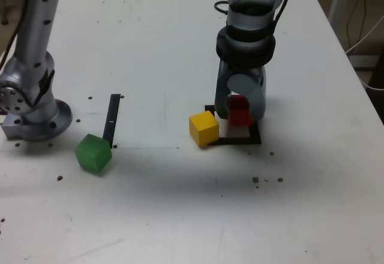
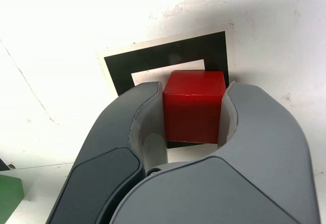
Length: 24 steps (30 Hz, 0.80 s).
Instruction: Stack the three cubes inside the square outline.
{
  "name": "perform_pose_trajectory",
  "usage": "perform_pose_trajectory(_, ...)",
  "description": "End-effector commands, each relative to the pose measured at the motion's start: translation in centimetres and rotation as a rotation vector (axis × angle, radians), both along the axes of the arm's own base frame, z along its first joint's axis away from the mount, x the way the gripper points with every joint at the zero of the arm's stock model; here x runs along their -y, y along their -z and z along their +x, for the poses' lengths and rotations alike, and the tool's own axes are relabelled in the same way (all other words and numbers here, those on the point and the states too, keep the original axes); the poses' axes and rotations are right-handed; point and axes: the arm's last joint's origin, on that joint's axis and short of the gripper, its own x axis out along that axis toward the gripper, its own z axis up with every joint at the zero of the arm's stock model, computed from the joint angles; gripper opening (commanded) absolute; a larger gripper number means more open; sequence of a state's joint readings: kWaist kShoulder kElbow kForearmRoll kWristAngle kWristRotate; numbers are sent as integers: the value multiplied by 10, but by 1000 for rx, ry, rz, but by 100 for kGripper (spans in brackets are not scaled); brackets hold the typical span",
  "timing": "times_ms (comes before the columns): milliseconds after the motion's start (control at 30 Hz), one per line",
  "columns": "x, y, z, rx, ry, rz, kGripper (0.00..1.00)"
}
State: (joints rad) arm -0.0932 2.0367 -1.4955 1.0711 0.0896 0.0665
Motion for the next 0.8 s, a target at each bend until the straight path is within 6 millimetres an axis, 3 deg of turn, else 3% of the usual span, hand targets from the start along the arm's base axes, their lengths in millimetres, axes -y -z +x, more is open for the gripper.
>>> perform_pose_trajectory(0,1,1,-1,-8,-1,-1,7)
perform_pose_trajectory(767,9,3,-9,-64,-14,-16,9)
